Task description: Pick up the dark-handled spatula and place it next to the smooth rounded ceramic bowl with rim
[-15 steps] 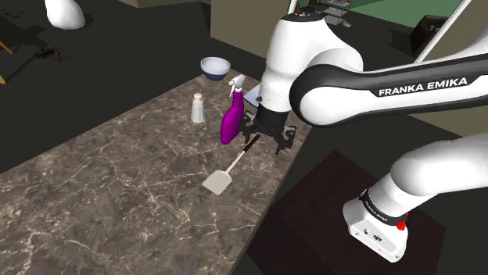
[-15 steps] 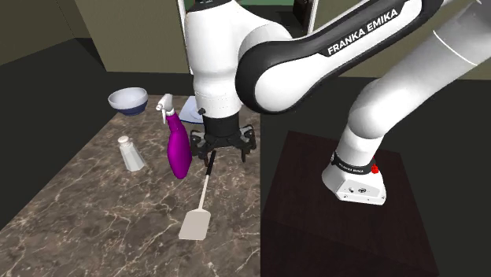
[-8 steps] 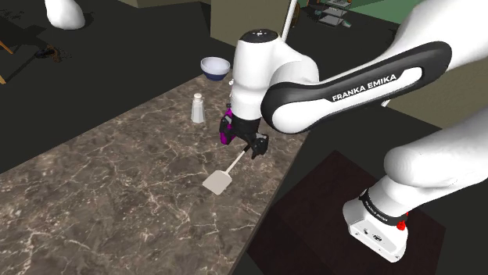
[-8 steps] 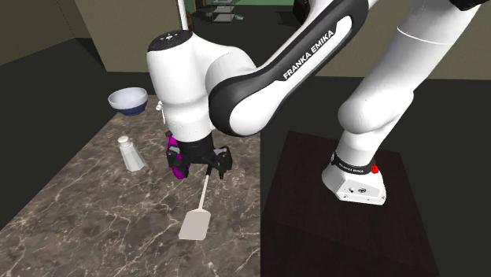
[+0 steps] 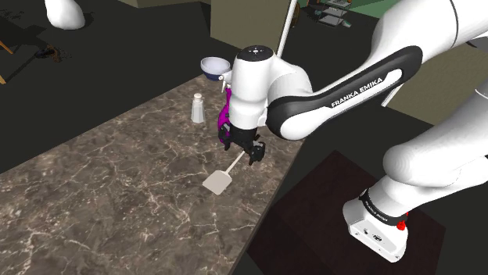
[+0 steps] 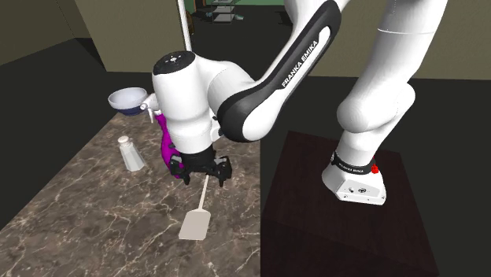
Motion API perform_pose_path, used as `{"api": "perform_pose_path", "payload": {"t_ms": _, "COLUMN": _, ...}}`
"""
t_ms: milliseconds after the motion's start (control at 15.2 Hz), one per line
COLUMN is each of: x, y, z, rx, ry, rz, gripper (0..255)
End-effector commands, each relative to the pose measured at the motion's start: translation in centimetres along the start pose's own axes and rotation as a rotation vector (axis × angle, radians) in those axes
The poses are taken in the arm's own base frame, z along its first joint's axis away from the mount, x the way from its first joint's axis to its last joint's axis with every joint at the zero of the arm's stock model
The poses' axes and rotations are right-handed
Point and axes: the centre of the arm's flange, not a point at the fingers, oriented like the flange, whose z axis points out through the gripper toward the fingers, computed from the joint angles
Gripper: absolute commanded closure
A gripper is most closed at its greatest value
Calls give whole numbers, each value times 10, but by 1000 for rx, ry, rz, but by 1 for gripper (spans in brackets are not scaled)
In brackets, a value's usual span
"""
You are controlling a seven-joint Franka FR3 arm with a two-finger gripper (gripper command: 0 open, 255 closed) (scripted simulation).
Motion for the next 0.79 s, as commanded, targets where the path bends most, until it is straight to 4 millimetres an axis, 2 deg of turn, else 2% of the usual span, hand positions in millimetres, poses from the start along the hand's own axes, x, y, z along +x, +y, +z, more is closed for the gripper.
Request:
{"api": "perform_pose_path", "payload": {"t_ms": 0, "x": 0, "y": 0, "z": 1, "rx": 0, "ry": 0, "rz": 0, "gripper": 0}}
{"api": "perform_pose_path", "payload": {"t_ms": 264, "x": 0, "y": 0, "z": 1, "rx": 0, "ry": 0, "rz": 0, "gripper": 0}}
{"api": "perform_pose_path", "payload": {"t_ms": 330, "x": 0, "y": 0, "z": 1, "rx": 0, "ry": 0, "rz": 0, "gripper": 255}}
{"api": "perform_pose_path", "payload": {"t_ms": 726, "x": 0, "y": 0, "z": 1, "rx": 0, "ry": 0, "rz": 0, "gripper": 255}}
